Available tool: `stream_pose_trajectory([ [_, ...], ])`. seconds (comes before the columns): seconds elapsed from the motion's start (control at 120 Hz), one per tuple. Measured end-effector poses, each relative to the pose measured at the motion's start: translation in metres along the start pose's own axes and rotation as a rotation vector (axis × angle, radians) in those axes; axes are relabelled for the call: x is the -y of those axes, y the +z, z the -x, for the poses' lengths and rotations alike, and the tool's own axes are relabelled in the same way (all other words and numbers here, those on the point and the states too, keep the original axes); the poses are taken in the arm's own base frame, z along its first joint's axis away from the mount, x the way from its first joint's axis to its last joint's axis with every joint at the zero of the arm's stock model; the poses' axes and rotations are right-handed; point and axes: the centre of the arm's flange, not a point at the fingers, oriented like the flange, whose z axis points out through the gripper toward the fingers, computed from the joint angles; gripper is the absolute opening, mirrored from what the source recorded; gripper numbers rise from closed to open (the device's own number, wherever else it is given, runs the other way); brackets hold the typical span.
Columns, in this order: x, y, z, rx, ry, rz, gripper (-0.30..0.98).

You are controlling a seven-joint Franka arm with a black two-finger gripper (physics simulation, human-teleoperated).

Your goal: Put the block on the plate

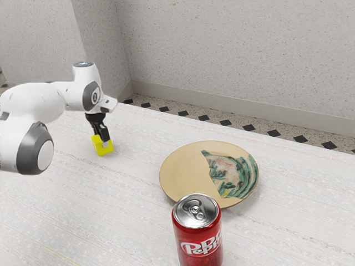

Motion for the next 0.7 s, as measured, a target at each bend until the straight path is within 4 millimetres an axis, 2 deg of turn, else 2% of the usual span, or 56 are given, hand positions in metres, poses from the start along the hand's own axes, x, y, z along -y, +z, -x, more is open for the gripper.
stream_pose_trajectory([
  [0.283,0.001,0.022,-0.001,-0.008,-0.022,0.028,0.68],
  [0.333,0.001,0.023,-0.001,-0.007,-0.023,0.029,0.62],
  [0.408,0.002,0.023,0.000,-0.006,-0.025,0.030,0.45],
  [0.5,0.002,0.022,0.000,-0.004,-0.026,0.030,0.43],
  [0.558,0.003,0.017,0.001,-0.006,-0.027,0.028,0.40],
  [0.7,0.007,-0.014,0.004,-0.023,-0.024,0.016,0.37],
])
